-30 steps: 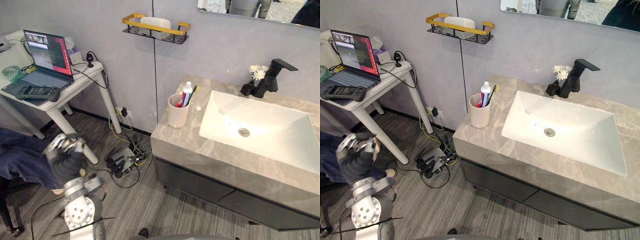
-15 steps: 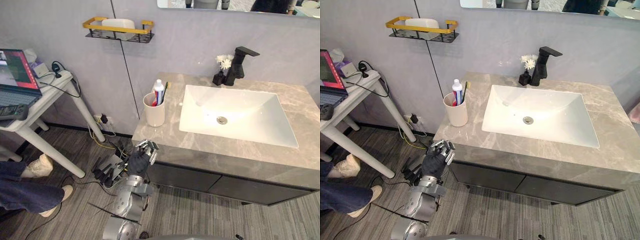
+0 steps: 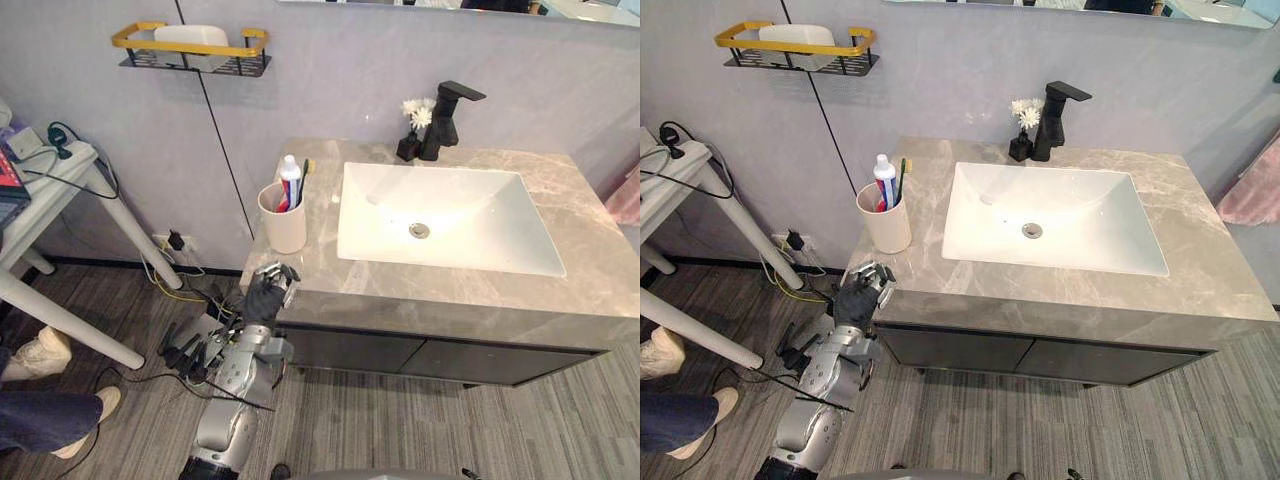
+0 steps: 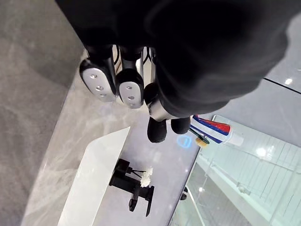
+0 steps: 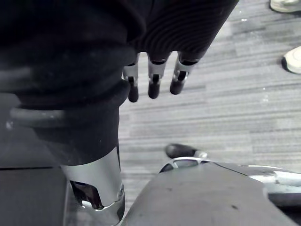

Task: Organize washtable

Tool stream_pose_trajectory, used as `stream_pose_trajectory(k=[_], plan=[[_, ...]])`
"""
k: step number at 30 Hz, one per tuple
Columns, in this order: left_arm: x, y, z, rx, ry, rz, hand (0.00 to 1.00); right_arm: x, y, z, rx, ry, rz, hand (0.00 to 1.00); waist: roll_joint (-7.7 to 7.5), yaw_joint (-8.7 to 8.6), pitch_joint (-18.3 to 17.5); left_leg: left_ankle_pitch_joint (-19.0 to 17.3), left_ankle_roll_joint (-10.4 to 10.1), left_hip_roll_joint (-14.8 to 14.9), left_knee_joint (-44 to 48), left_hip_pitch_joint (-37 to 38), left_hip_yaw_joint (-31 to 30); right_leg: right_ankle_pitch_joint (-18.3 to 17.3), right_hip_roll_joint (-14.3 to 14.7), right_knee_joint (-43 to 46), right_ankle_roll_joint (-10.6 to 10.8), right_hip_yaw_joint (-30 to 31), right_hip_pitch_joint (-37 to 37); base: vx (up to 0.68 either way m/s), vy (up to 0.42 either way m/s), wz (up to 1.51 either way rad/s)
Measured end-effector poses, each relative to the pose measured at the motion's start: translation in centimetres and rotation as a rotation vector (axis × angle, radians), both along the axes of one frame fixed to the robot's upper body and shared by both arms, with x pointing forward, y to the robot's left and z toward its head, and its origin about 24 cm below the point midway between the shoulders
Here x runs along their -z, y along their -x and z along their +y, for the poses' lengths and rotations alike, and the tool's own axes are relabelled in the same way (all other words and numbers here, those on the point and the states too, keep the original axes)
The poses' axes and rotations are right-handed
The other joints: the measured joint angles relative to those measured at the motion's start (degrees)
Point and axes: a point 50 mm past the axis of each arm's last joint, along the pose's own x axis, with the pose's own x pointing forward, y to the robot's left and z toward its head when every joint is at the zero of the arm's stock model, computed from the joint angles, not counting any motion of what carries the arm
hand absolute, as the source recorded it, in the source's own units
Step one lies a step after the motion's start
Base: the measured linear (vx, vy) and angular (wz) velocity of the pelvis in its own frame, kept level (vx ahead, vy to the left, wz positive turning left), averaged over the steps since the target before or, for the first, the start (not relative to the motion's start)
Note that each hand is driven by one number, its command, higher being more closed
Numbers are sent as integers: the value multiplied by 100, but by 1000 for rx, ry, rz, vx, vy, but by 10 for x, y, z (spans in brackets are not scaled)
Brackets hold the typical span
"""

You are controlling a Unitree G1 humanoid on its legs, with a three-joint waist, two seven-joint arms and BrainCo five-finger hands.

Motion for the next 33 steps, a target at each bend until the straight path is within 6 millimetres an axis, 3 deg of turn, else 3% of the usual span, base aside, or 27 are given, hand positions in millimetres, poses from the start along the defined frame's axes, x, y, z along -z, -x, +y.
stream_pose_trajectory(k=[8,18,23,33], plan=[[-4,-10,5,-47,-57,-17,100,-2,-8,2,-6,-4,-36,0,-90,-16,54,0,0,-2,-47,-3,127,31,-3,-4,-4,132,-103,-8,0,-8],[-27,-33,0,-54,-60,-93,100,-9,-26,9,-45,-25,-118,0,-210,-33,282,-4,9,-17,-38,-127,352,130,-19,-6,-28,358,-371,-14,-1,-11],[-29,-40,-1,-58,-66,-95,100,-11,-32,9,-46,-26,-149,0,-204,-138,334,-17,26,-17,-15,-184,419,155,-16,-5,-48,445,-463,-10,-7,-8],[-34,-43,3,-89,-59,-109,100,-16,-40,10,-55,-38,-194,0,-178,-175,488,-50,67,-35,100,-326,583,246,-31,-5,-82,596,-660,-32,-12,-9]])
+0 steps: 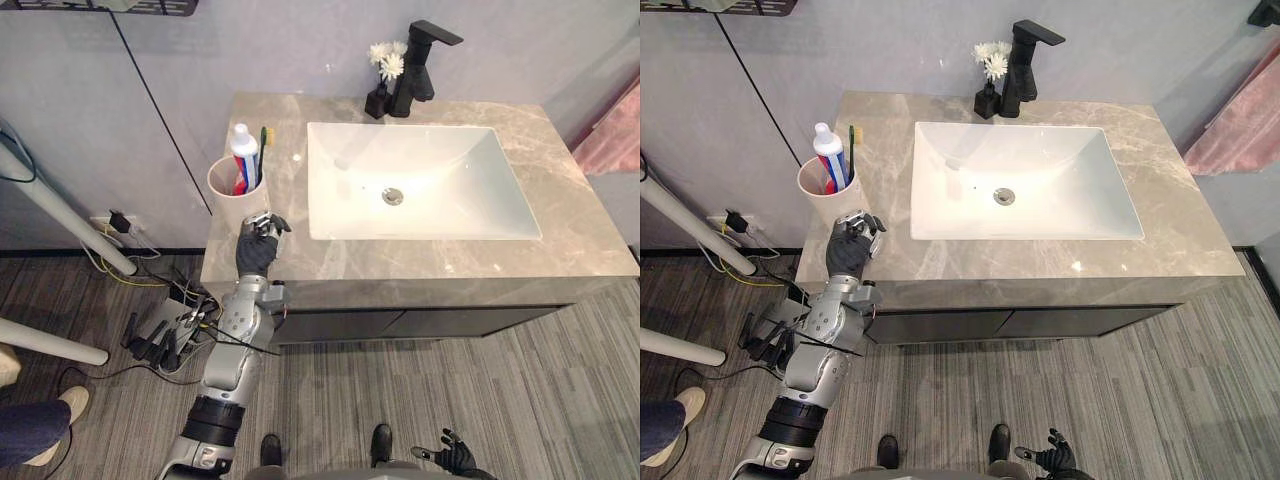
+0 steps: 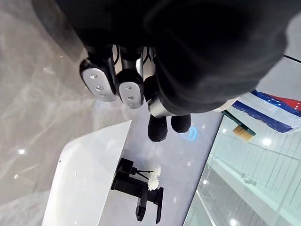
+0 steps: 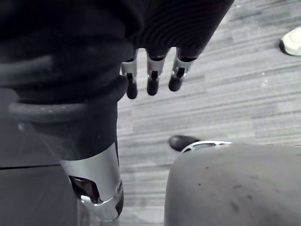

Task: Organize washtable

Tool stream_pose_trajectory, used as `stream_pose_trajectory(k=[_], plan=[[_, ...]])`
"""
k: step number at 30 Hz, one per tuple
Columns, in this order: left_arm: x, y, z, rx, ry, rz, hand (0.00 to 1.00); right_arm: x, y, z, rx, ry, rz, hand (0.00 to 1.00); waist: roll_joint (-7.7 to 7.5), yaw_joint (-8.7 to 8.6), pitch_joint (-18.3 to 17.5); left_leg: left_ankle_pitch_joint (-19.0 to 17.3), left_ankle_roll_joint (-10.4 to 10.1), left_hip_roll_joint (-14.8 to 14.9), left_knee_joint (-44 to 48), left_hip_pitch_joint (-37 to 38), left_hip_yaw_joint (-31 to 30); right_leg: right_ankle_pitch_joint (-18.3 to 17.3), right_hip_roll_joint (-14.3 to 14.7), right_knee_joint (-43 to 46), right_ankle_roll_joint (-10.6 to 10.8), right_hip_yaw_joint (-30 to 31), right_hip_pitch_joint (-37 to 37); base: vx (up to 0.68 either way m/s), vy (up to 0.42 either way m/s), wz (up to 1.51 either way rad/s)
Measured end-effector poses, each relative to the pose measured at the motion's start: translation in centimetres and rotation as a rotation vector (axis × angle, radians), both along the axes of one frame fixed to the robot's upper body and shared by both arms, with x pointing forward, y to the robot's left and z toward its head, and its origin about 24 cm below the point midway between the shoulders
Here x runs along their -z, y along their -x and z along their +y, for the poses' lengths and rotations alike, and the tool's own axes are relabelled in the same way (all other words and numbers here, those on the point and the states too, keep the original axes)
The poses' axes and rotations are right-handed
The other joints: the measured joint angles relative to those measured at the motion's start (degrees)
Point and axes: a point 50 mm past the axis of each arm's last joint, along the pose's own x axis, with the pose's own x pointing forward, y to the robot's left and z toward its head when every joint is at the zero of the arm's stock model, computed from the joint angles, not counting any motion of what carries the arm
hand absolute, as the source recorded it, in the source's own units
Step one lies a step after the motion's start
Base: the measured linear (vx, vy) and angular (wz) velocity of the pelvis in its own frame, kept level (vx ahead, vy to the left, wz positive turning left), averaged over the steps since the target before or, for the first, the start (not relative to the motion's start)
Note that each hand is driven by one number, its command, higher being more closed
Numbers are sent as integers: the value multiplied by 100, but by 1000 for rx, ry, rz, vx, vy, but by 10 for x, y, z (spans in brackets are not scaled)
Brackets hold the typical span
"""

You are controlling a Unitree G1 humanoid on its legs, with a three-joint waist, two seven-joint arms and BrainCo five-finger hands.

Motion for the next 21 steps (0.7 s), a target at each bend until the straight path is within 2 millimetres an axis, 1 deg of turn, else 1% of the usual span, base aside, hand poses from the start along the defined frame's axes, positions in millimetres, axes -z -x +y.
stream_pose_trajectory(k=[3,6,8,13,15,19,21], plan=[[-2,-1,2,-12,4,-6,100,-2,-2,-1,-2,4,-19,0,49,8,34,-10,-4,8,35,-38,-3,8,2,2,9,42,-25,-23,-19,-1],[-9,-4,2,-18,13,-32,100,-5,-2,-1,-8,6,-39,0,49,16,50,-11,-6,14,115,-209,-25,42,4,5,60,85,-169,-42,-32,-1],[-10,-4,0,-29,32,-36,100,-5,-2,0,-13,5,-42,0,60,13,66,-12,-7,24,133,-212,-24,41,9,41,60,113,-189,-11,-13,-2],[-24,1,3,-48,65,-98,100,-8,-5,0,-15,6,-62,0,77,27,200,-71,-28,36,281,-256,-52,35,11,91,61,136,-187,-40,-21,0],[-22,10,6,-54,71,-102,100,-9,-4,0,-16,8,-70,0,97,28,225,-75,-28,36,297,-266,-61,24,10,115,59,138,-197,-41,-27,1],[-10,24,9,-56,81,-65,100,-11,-3,2,-35,1,-79,0,104,38,230,-75,-29,39,308,-266,-81,4,10,153,53,128,-198,0,0,0],[-5,28,11,-61,80,-49,100,-11,-2,2,-45,-9,-80,0,104,45,230,-75,-29,39,313,-268,-86,3,10,157,54,126,-197,0,0,0]])
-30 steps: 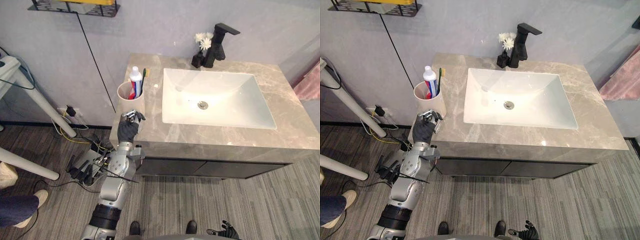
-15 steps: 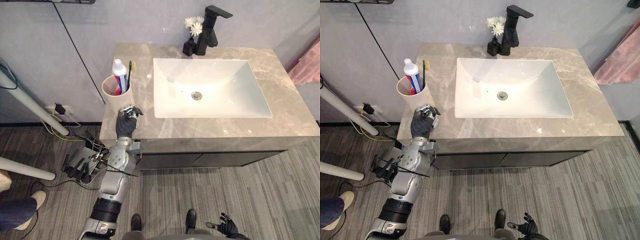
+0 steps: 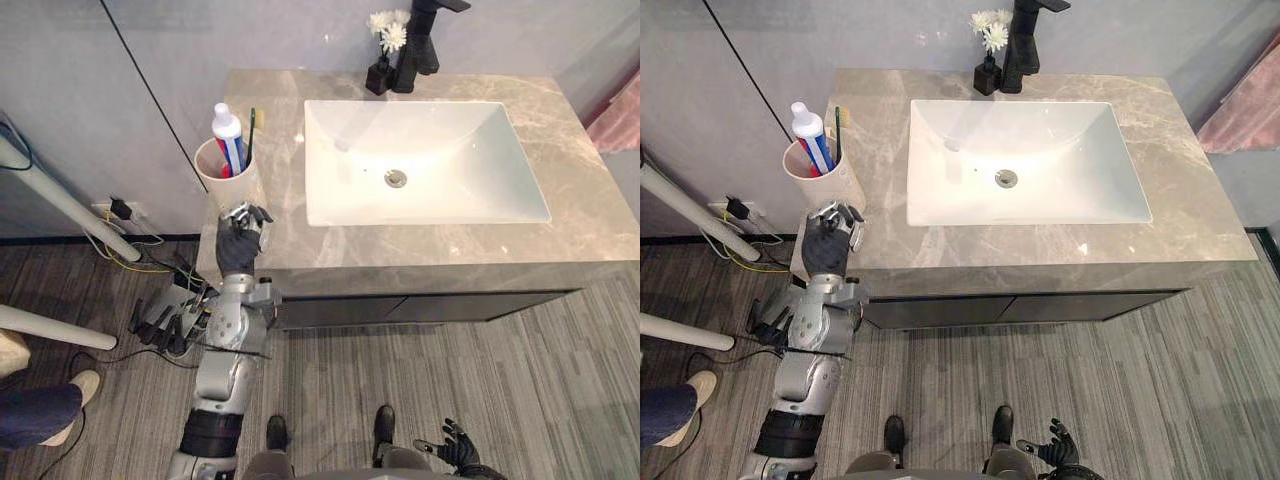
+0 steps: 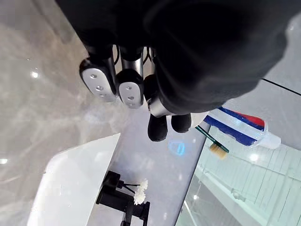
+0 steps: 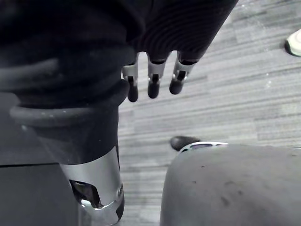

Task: Organize washtable

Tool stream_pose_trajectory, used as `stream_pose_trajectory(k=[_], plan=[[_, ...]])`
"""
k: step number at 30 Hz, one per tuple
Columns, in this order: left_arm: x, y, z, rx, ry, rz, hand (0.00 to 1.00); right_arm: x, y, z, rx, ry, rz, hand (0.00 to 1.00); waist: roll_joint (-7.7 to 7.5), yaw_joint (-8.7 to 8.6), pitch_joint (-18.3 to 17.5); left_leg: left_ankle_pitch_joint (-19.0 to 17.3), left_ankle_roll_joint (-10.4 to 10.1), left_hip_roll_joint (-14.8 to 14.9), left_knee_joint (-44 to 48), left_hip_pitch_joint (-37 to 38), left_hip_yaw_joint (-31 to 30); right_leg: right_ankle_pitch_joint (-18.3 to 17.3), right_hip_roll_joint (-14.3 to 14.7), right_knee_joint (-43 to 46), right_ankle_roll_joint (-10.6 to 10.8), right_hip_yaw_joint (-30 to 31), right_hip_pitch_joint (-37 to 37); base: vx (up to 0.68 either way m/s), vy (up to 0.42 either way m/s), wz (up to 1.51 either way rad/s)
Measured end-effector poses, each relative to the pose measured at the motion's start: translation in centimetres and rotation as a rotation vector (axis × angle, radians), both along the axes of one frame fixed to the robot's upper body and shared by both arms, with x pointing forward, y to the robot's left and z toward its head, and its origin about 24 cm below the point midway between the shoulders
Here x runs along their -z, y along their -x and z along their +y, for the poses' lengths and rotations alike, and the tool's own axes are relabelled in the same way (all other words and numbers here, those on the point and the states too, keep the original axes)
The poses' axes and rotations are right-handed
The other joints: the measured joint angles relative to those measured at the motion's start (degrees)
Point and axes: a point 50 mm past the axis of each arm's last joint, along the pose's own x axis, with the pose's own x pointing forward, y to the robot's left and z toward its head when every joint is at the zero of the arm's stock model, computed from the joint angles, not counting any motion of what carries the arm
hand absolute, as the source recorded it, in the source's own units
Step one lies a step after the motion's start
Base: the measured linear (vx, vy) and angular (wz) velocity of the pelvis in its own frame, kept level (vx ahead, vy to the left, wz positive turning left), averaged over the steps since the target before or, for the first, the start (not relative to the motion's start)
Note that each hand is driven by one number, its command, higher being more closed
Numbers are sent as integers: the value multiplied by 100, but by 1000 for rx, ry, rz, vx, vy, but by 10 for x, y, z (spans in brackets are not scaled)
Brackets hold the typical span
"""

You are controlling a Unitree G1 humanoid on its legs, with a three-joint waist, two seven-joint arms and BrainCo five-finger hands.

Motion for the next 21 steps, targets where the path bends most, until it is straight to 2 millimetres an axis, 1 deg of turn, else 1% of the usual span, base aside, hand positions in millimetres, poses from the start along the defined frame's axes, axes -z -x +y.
stream_pose_trajectory(k=[2,5,7,13,17,21], plan=[[4,3,2,-7,0,15,100,0,0,0,-1,-2,-1,0,0,1,0,0,0,0,5,-4,-4,0,0,4,1,-3,0,0,0,0],[3,13,5,-18,7,5,100,0,0,0,-5,-5,-1,0,0,-2,0,0,0,0,6,-6,-5,-3,1,4,4,-3,-2,0,0,0],[3,15,8,-31,14,3,100,0,0,0,-5,-5,-1,0,0,1,0,0,0,1,6,-7,-6,-4,1,5,5,-3,-2,0,0,0],[1,14,16,-72,20,-3,100,0,3,-2,-12,-2,3,0,0,-2,0,-1,-1,1,7,-20,-5,-4,2,8,5,-1,-15,0,0,0],[-8,10,27,-146,3,-34,100,0,7,-3,-16,-3,14,0,-4,-2,3,-1,-2,7,22,-76,14,-9,6,61,1,36,-104,-10,-14,-3],[-18,5,34,-196,-7,-67,100,1,10,-3,-15,-4,23,0,-10,-5,6,-1,-2,9,32,-74,21,-9,6,72,0,50,-106,0,0,0]])
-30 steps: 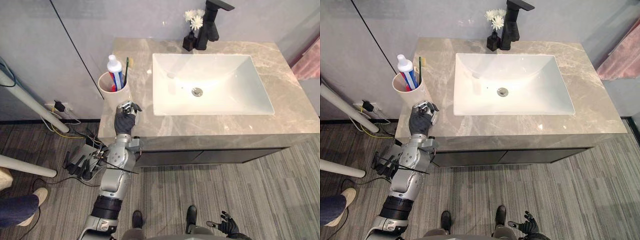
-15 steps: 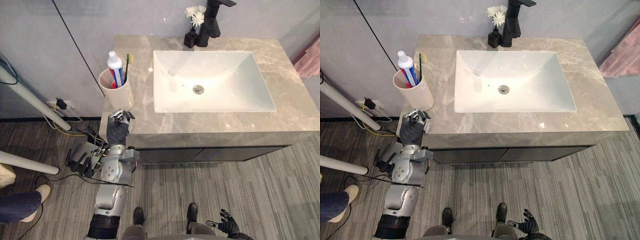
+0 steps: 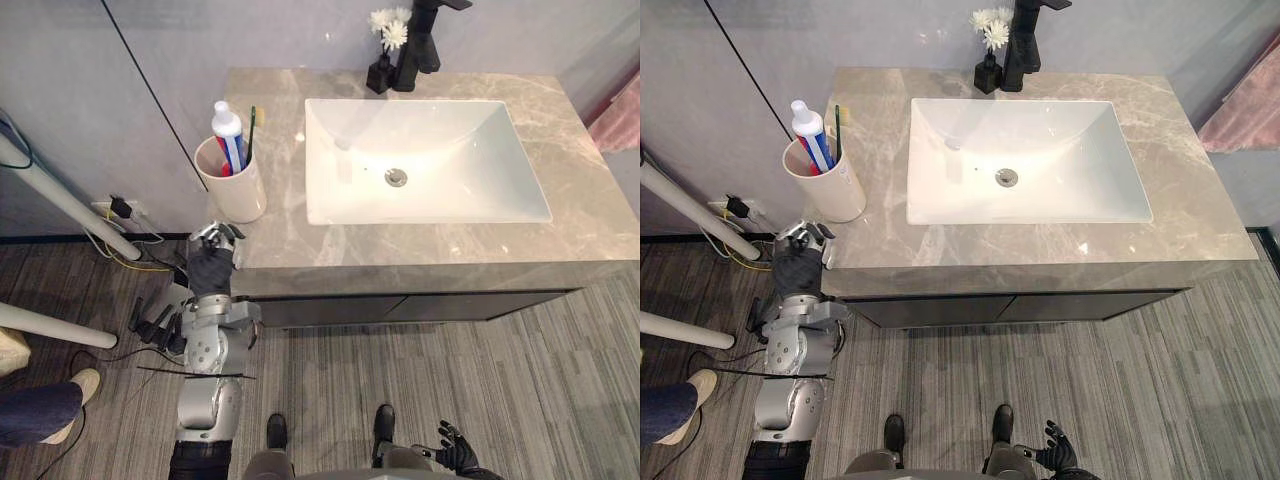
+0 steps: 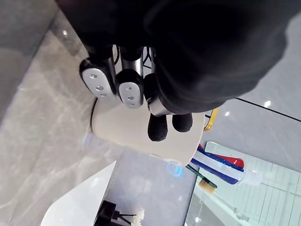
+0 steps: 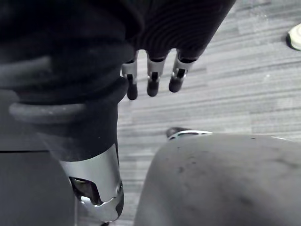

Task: Organize washtable

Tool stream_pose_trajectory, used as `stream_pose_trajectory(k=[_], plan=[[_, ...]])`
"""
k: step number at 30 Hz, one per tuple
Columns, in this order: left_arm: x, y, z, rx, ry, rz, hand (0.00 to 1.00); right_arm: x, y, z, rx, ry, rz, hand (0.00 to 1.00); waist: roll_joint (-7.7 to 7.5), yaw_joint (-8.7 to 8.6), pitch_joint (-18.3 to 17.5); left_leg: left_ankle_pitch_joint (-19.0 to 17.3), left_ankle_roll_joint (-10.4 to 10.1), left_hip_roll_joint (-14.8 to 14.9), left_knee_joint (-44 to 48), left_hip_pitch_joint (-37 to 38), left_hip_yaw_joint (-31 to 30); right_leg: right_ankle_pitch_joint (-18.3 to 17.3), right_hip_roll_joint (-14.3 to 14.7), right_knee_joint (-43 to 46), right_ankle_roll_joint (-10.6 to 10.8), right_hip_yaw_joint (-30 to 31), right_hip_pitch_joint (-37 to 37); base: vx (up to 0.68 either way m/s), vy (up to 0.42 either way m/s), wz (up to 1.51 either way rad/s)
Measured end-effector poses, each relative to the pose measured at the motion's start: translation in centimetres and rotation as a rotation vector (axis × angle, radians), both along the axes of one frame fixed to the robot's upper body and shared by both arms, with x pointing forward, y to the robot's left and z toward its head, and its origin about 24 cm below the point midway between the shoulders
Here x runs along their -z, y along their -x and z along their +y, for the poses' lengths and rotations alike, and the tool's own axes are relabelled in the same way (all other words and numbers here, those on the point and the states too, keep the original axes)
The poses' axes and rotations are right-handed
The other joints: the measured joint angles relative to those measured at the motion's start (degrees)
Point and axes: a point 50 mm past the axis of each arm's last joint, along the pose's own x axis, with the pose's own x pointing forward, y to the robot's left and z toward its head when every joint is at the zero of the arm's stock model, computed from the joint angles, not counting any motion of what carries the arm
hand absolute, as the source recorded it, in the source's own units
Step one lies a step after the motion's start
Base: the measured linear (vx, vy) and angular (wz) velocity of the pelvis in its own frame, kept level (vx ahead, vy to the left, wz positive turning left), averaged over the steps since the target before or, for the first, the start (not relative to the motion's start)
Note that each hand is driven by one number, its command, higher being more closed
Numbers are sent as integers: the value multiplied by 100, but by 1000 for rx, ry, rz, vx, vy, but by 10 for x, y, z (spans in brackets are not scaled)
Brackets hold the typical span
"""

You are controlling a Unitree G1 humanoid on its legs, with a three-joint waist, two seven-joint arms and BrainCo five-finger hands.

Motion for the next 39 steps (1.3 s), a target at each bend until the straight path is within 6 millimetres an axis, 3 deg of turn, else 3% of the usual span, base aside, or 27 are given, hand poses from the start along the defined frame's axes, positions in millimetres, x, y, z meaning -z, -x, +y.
stream_pose_trajectory(k=[11,25,39], plan=[[-9,-15,13,-55,-48,-11,100,0,0,1,0,-5,-2,0,-85,-3,53,-20,-31,84,20,-4,89,-6,86,21,-16,102,-64,-11,-25,-5],[-4,-21,0,10,-57,11,100,1,0,4,14,-12,-5,0,-124,-5,115,-25,-37,83,68,-40,83,-7,83,22,-17,112,-74,0,0,0],[-13,-32,-12,77,-94,-13,100,6,-4,-3,77,-11,8,0,-127,-4,254,-25,-36,78,87,-128,155,12,78,51,-42,141,-190,1,-1,-1]])
